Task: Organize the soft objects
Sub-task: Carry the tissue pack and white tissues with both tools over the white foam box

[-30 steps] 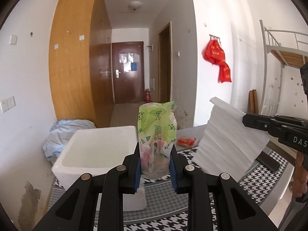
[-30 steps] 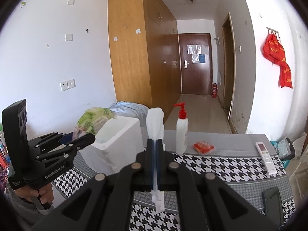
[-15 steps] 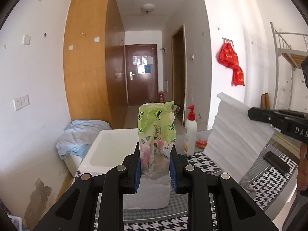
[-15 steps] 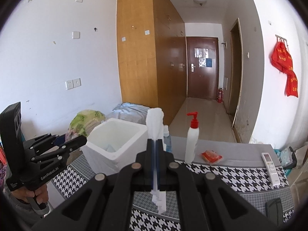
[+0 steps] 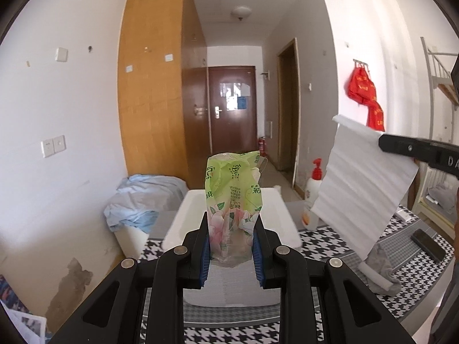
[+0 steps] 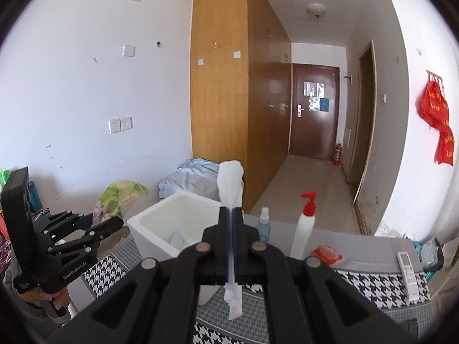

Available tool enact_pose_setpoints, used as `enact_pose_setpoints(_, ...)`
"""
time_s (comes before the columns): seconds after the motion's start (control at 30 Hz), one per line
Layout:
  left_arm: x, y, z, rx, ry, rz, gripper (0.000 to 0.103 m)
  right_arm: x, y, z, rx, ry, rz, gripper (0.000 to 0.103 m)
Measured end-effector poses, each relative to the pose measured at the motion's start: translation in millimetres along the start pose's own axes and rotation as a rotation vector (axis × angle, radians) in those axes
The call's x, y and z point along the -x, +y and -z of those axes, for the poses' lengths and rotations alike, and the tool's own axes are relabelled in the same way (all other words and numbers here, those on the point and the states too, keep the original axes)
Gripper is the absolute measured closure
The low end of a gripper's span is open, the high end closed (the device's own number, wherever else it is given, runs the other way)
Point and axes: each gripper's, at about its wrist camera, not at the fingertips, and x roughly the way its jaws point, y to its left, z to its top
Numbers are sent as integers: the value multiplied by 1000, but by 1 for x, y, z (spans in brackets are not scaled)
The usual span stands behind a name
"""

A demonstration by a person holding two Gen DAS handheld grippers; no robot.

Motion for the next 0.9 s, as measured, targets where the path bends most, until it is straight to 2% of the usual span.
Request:
enact_pose_setpoints(0.4, 4, 25, 10, 42, 12, -65, 77, -20, 26, -23, 63, -17, -45, 99)
enact_pose_setpoints(0.9, 2, 49, 19, 90, 34, -109, 77, -61, 47, -33, 85, 8, -101, 99)
